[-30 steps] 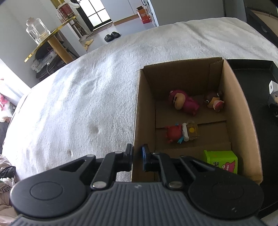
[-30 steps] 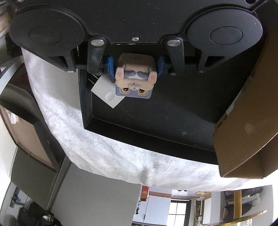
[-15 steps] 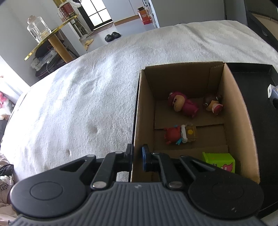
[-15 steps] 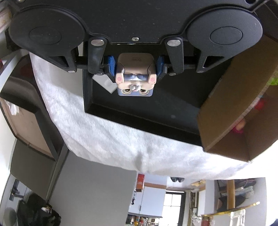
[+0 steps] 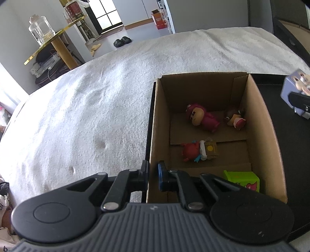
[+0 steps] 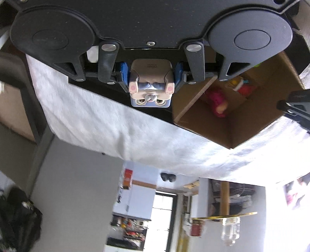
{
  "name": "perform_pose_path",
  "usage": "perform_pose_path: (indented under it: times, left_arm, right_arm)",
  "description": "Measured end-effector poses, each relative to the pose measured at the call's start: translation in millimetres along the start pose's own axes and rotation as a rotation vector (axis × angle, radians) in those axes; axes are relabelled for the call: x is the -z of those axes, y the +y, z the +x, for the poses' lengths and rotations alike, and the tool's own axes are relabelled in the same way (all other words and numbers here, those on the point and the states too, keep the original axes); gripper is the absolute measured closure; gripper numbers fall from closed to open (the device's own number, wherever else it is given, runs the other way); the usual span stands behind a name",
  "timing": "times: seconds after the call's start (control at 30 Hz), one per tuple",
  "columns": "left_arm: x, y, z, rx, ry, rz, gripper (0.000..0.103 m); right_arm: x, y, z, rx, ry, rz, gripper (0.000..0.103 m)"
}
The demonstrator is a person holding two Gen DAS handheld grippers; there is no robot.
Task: Organize rigid objects
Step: 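Lift the bunny-face cube with the right tool over the box, then open the right tool to release the bunny cube into the box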
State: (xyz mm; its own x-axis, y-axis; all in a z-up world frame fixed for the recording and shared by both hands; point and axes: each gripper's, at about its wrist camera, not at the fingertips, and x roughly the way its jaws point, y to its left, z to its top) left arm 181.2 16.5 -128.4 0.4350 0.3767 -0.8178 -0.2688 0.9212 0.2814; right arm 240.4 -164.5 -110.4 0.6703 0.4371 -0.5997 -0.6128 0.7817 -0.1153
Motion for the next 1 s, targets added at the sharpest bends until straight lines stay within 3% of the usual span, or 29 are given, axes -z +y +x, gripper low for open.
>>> perform_pose_path:
  times: [0.2, 0.8, 0.93, 1.0]
  left_arm:
    - [0, 5, 0, 0.022, -0.005, -0.022, 0.095]
    - [0, 12, -2, 0.071, -0.009, -0.057, 0.096]
    - [0, 10, -1, 0.061, -0.010, -0.045, 0.096]
    - [0, 10, 0, 0.058, -0.007, -0.049, 0.096]
  right_arm:
    - [-13, 16, -4, -0.056, -0.048, -0.033, 0.060]
    - [-16, 57, 5, -0.150, -0.029, -0.095, 0.059]
    - [-12, 60, 4, -0.126, -0.012, -0.111, 0.049]
    - [-9, 58, -1, -0.118, -0.014, -0.108, 0.048]
